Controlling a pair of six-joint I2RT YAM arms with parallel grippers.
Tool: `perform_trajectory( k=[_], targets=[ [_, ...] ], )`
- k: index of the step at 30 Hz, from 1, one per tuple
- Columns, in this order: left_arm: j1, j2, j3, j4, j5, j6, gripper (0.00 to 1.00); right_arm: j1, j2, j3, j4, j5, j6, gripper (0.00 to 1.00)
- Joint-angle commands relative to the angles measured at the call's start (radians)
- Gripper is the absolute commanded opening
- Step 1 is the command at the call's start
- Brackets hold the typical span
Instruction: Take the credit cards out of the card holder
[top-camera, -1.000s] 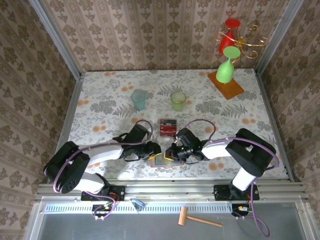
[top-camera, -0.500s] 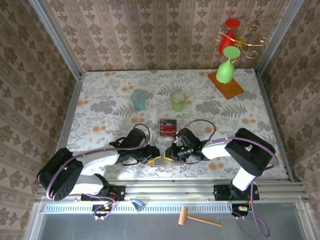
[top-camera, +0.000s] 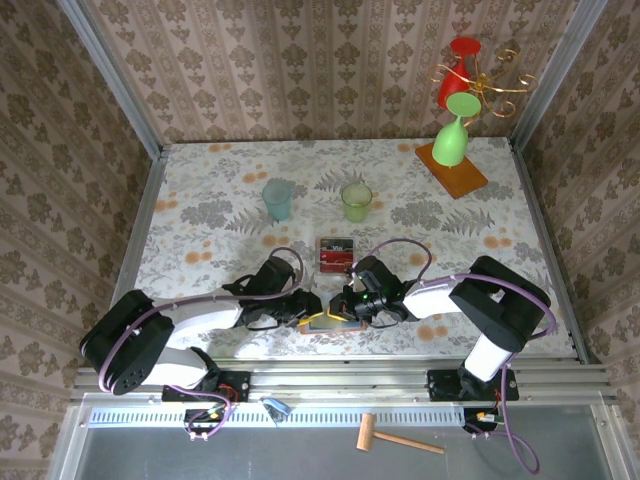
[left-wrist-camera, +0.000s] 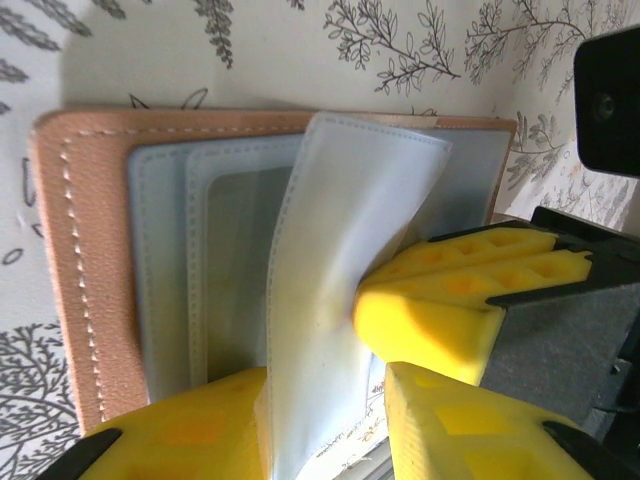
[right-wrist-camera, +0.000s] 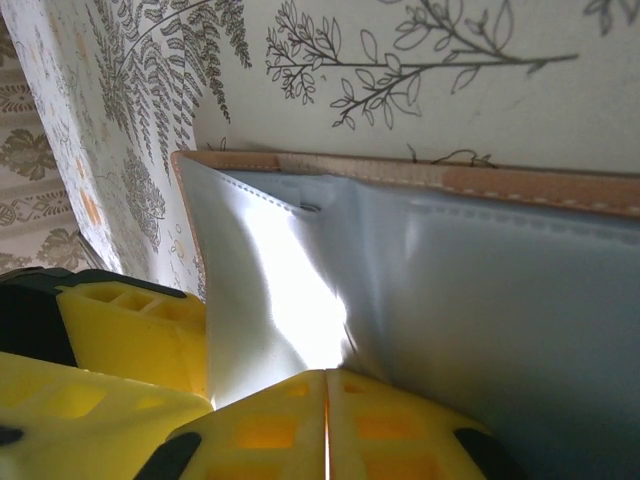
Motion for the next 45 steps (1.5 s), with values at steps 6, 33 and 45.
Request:
perform_trajectory(
  k=[6, 33, 45],
  targets=[
    [0.01, 0.007, 0.064, -0.019, -0.016, 0.037, 0.35, -0.007, -0.097, 0.026, -0.179, 0.043, -0.028, 0.14],
    [-0.036, 0.199, 0.169, 0.209, 0.075, -0.017, 0.3, -0.224, -0.574, -0.013, -0.681, 0.174, -0.193, 0.24],
    [-0.07, 0.294, 0.201, 0.281, 0.087, -0.042, 0.32, -0.241, -0.603, -0.031, -0.684, 0.163, -0.19, 0.25]
  ],
)
